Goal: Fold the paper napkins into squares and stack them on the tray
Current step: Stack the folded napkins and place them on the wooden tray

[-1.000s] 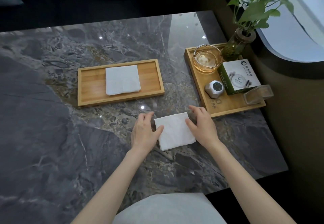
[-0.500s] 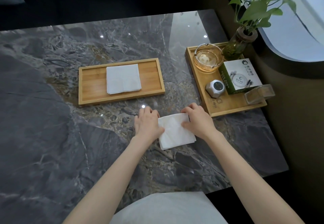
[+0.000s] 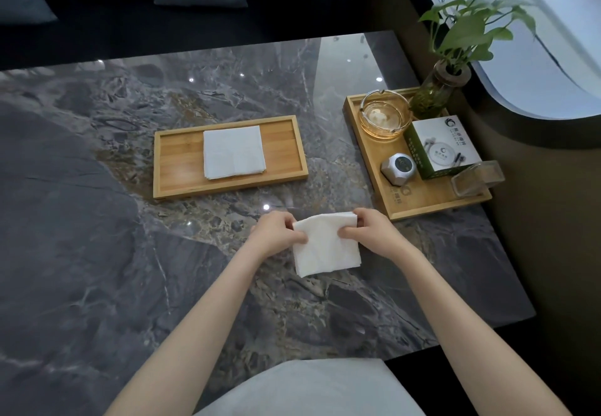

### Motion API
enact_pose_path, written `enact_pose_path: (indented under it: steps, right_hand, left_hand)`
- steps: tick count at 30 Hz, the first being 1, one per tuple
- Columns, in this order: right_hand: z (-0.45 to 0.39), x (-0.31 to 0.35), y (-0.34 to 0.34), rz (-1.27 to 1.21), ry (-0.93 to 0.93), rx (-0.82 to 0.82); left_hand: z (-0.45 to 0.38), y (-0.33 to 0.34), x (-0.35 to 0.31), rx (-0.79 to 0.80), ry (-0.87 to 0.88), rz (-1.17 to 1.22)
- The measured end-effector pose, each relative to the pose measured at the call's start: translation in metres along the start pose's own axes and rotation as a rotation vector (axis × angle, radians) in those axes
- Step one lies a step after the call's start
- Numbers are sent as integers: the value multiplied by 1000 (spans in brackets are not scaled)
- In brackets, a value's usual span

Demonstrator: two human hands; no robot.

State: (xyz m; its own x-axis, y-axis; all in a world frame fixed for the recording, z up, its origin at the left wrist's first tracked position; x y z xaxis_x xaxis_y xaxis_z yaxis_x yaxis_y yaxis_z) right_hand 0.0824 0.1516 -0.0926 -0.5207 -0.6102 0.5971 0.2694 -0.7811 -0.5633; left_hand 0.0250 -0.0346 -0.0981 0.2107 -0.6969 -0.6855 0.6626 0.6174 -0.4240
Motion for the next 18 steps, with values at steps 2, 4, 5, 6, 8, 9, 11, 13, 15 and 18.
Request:
enact_pose_path:
  steps: [2, 4, 5, 6, 8, 9, 11, 13, 15, 18]
  right_hand:
    - [3, 3, -3, -153, 23, 60]
    - [3, 10, -4, -313, 38, 106]
    - [3, 15, -5, -378, 47, 119]
    - [2, 19, -6, -430, 58, 127]
    - [-5, 28, -7, -507, 78, 141]
    - [-9, 33, -7, -525, 83, 149]
    - [-19, 46, -7, -546, 84, 153]
    - [-28, 63, -8, -575, 78, 135]
    - [-38, 82, -9, -596, 56, 114]
    - [-56, 110, -7, -564, -23, 70]
  left_hand:
    - [5, -10, -1, 80, -34, 249]
    - [11, -19, -1, 135, -70, 438]
    - [14, -23, 0, 155, -85, 536]
    - [16, -28, 0, 164, -98, 619]
    - [15, -37, 4, 153, -121, 727]
    - [14, -43, 6, 138, -134, 764]
    - [13, -55, 7, 107, -157, 836]
    - [9, -69, 8, 72, -159, 902]
    - [6, -85, 9, 30, -139, 949]
    - [-3, -109, 9, -67, -112, 988]
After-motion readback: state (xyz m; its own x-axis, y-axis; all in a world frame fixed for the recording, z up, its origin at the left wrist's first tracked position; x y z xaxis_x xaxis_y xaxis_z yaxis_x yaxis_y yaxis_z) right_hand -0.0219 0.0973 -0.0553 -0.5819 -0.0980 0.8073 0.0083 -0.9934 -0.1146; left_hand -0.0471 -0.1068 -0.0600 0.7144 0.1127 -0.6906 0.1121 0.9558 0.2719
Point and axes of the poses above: each hand's wrist, its own z-axis away from the middle knuckle, its own y-axis out of the palm, x = y × z, the point moved 1 cm from there along -z, towards the middle knuckle, and after that the axes turned 7 degrees about z, right-handed, at the moved point
